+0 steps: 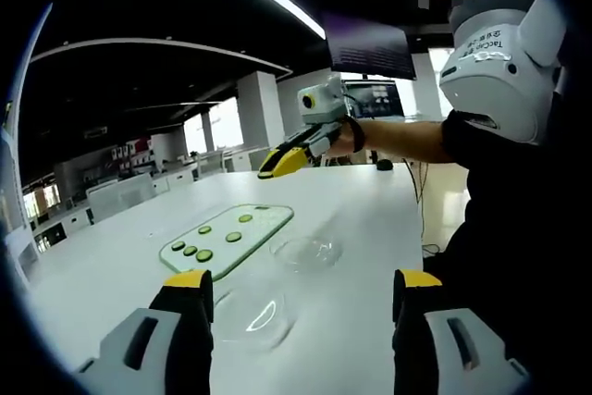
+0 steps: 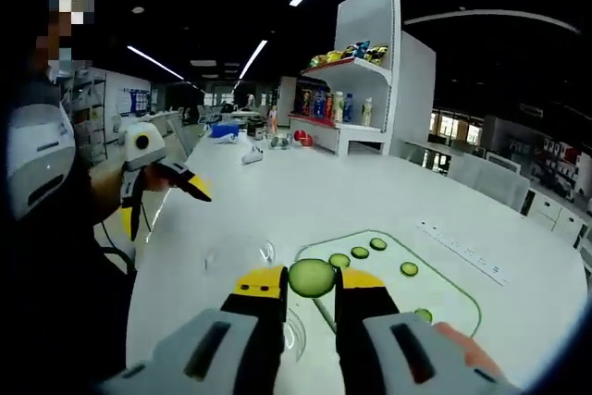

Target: Open the petri dish lid, add cucumber slices into the petri dish, and close the lid

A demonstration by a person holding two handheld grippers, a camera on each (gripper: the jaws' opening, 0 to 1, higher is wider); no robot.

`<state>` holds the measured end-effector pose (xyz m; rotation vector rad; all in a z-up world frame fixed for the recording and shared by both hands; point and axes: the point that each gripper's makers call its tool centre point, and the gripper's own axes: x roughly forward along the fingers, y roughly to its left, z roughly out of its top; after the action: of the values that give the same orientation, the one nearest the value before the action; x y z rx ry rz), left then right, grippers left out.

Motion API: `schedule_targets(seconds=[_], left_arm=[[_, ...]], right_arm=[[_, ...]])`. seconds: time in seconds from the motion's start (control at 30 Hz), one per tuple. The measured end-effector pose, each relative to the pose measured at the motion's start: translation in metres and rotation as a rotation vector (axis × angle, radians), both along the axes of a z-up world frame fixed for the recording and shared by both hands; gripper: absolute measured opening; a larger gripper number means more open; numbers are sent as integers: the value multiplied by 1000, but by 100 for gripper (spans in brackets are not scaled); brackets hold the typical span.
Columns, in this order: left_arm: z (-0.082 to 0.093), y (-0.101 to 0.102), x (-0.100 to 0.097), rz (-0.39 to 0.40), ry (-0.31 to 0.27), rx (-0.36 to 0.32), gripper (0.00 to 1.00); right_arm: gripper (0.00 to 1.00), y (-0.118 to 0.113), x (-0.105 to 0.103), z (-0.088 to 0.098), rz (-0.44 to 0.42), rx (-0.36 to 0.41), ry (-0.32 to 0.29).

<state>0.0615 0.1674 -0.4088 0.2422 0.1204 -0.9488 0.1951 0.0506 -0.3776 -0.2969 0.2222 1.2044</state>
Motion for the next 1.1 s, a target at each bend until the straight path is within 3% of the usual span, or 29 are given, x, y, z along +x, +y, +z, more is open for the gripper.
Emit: schedule_targets(seconds=[0.3,0.57,0.93,1.1], left_arm=[[0,-3,-4,-22,10,-24,79],[2,-1,-3,-15,9,-33,81],[7,-1,-1,-10,3,-65,86],[6,0,0,-4,4,-60,86]], right_arm=[[18,12,-27,-37,51,-42,52],[18,15,-37,-69,61,-89,92],[18,14,-36,-96,57,-170,91],[18,17,-39,-99,71,-180,104]])
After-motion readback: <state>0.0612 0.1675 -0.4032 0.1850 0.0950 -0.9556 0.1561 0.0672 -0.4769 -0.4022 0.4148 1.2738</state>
